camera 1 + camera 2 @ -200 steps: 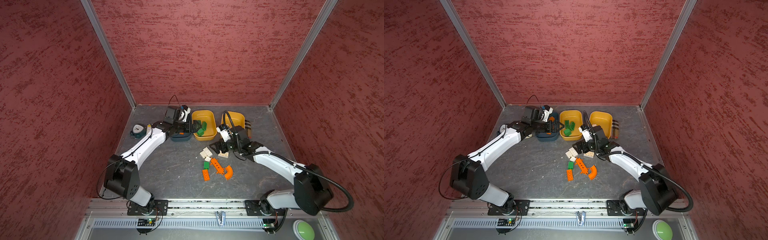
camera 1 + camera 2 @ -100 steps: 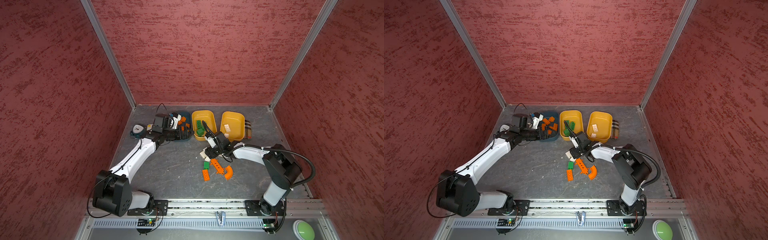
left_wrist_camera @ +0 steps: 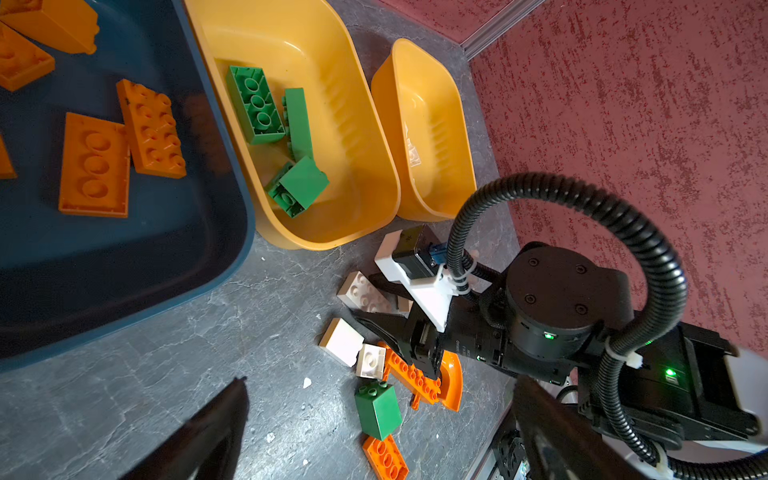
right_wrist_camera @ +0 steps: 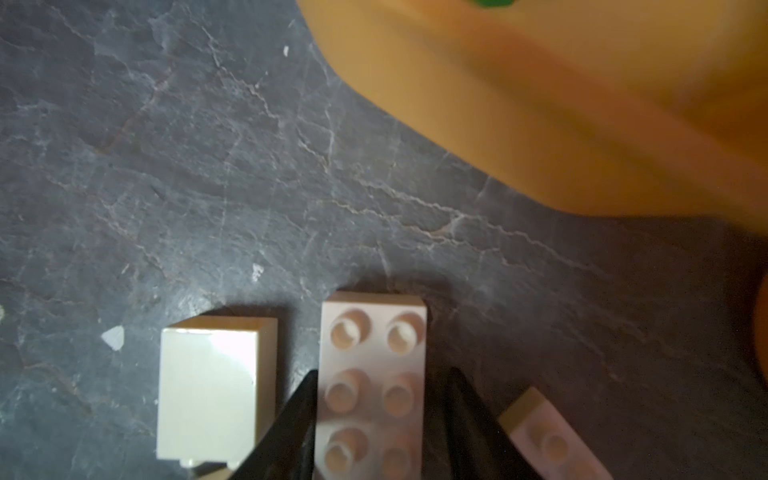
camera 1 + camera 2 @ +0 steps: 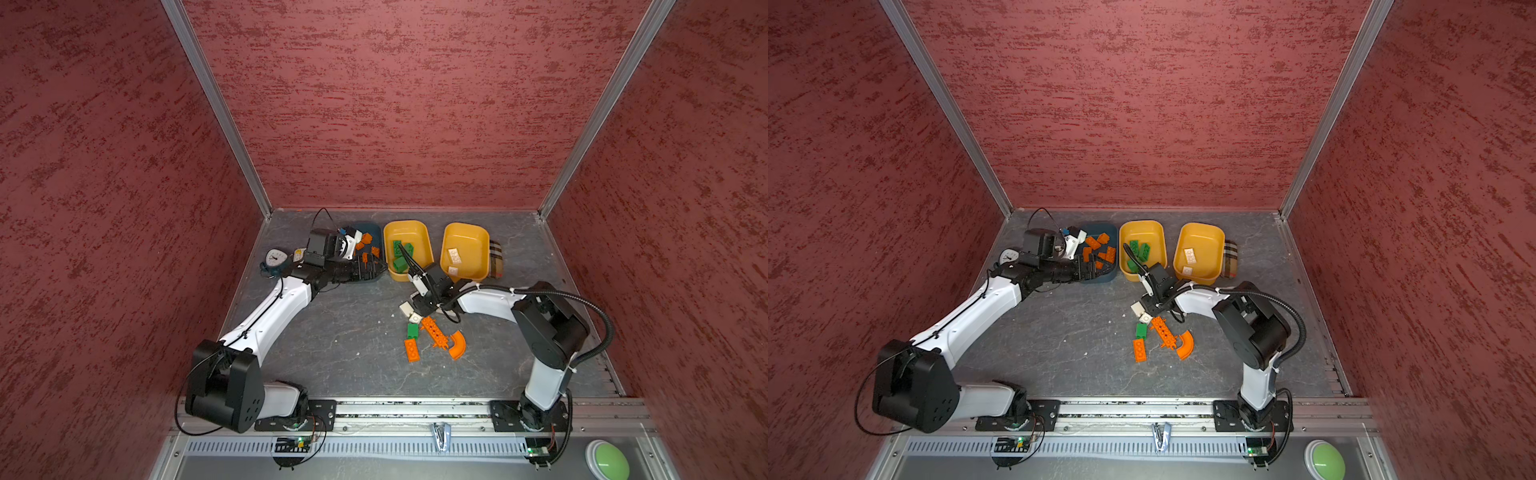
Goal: Sort the legos into containers by color
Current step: Pick up the lego from the center of the table.
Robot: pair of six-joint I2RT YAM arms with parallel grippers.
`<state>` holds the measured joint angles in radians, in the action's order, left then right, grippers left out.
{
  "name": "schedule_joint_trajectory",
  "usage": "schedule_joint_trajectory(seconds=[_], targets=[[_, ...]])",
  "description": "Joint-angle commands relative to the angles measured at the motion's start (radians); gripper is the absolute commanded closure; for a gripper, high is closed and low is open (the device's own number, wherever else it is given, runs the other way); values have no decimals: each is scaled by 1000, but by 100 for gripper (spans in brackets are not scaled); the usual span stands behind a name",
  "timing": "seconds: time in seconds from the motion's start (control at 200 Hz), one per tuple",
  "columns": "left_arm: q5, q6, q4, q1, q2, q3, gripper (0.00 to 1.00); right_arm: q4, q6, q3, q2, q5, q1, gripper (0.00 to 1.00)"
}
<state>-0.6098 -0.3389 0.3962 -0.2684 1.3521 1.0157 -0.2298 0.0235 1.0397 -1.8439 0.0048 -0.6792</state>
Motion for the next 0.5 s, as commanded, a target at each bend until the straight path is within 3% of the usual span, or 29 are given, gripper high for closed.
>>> schedule_joint_trajectory(seconds=[0.0, 0.135, 0.255, 0.491], targets=[[-21, 27, 11, 8, 9, 20, 1, -37, -14, 29, -8, 29, -5, 62], [-33, 31, 8, 9, 2, 24, 1, -49, -10, 31, 62, 23, -6, 71], [-48, 21, -4, 8, 8, 26, 1, -85, -27, 35, 162, 63, 10, 72], [-73, -12, -65, -10, 27, 13, 1, -108, -81, 80, 272, 15, 181, 72]])
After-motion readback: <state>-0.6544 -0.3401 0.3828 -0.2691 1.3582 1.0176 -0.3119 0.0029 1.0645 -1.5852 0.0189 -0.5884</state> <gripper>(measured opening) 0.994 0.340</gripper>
